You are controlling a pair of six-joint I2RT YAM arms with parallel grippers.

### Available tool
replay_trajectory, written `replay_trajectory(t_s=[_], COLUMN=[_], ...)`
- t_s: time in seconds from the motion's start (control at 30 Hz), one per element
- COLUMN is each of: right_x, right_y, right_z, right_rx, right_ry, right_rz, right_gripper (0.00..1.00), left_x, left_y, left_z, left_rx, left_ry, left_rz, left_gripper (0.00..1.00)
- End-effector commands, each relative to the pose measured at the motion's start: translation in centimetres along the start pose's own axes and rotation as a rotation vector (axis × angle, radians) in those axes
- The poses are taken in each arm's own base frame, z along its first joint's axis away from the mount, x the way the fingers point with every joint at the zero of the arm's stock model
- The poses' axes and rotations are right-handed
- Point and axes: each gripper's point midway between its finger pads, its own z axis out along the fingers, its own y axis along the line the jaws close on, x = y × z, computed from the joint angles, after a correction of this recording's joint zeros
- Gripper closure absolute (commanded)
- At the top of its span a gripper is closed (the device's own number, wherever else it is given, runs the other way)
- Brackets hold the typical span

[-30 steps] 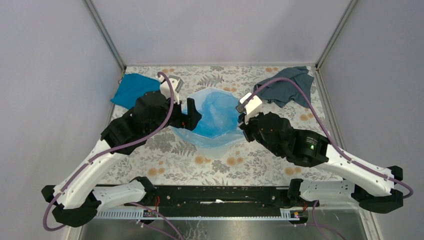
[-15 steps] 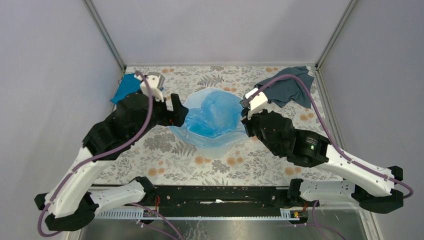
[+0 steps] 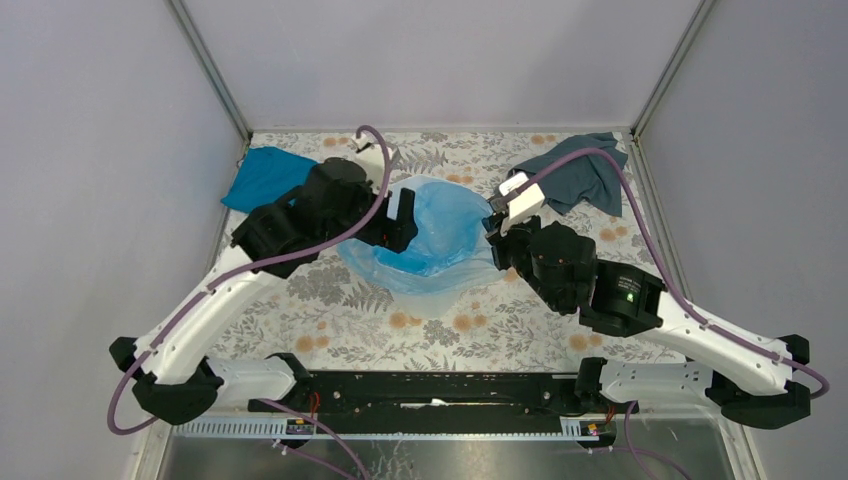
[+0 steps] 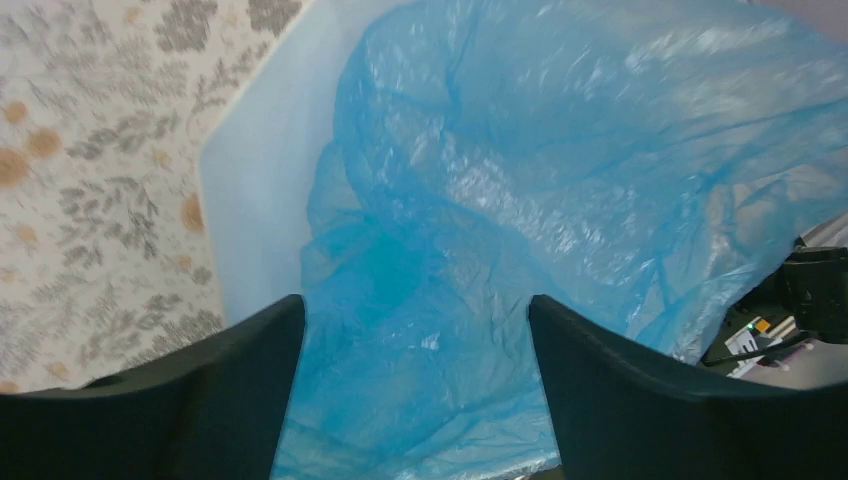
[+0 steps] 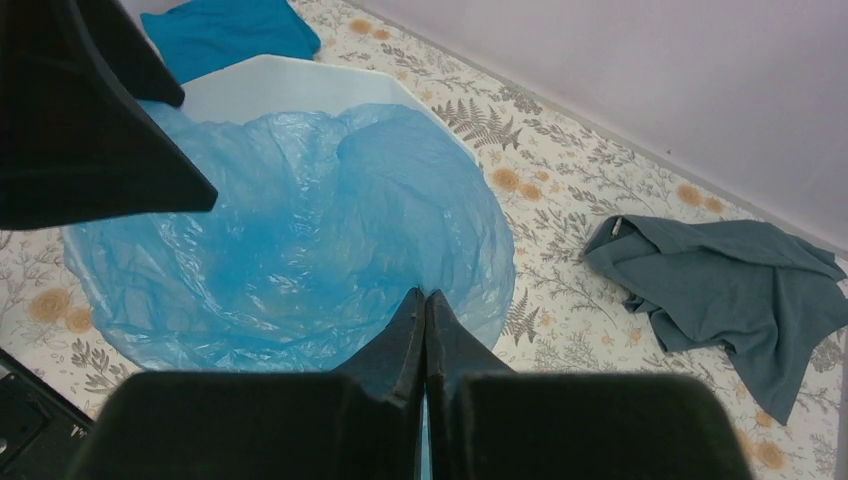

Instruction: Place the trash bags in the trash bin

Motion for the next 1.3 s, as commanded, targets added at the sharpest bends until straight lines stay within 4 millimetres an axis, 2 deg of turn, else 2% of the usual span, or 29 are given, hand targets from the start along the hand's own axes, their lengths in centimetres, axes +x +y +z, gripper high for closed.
replay_trajectory(t_s=[0.0, 0.1, 0.17, 0.23, 0.33, 0.5, 0.57, 0.77, 0.97, 1.03, 1.13, 1.27], right_x=[-1.6, -1.5, -1.4, -1.3, -1.2, -0.2, 0.0, 0.7, 0.7, 0.6, 0.4, 0.8], right_y=[-0.7, -0.8, -0.8, -1.0, -1.8, -3.7, -4.2, -4.3, -5.2, -5.7, -5.4, -6.3], right_z=[0.0, 0.3, 0.5, 0.8, 1.2, 3.2, 4.0, 6.9, 8.9, 9.6, 10.6, 12.0], right_rx=[0.034, 0.053, 0.060, 0.070, 0.091, 0.092, 0.094, 0.071, 0.045, 0.025, -0.032, -0.036], right_ry=[-0.067, -0.066, -0.060, -0.056, -0.049, -0.010, 0.000, 0.039, 0.045, 0.046, 0.039, 0.051], right_rz=[0.017, 0.004, -0.002, -0.003, 0.011, 0.068, 0.078, 0.088, 0.176, 0.209, 0.227, 0.264], right_gripper=[1.00, 1.00, 1.00, 1.00, 1.00, 1.00, 1.00, 1.00, 1.00, 1.00, 1.00, 1.00], left_x=[-0.8, -1.6, -1.9, -2.1, -2.5, -3.4, -4.0, -5.6, -5.7, -5.8, -6.0, -5.8], left_y=[-0.2, 1.1, 1.9, 2.5, 3.7, 5.1, 6.5, 9.5, 11.4, 12.1, 13.1, 14.4], left_z=[-1.6, -2.6, -3.0, -3.1, -2.5, -0.3, 0.6, 3.2, 4.5, 4.8, 5.5, 7.0], left_rx=[0.023, -0.044, -0.094, -0.131, -0.210, -0.315, -0.357, -0.335, -0.342, -0.345, -0.342, -0.355], left_ry=[-0.071, -0.136, -0.153, -0.164, -0.184, -0.180, -0.180, -0.182, -0.185, -0.192, -0.203, -0.200], left_rz=[-0.004, -0.053, -0.086, -0.107, -0.139, -0.167, -0.194, -0.313, -0.359, -0.371, -0.385, -0.413], left_gripper=[0.19, 0.38, 0.57, 0.71, 0.76, 0.88, 0.92, 0.95, 0.92, 0.92, 0.93, 0.97])
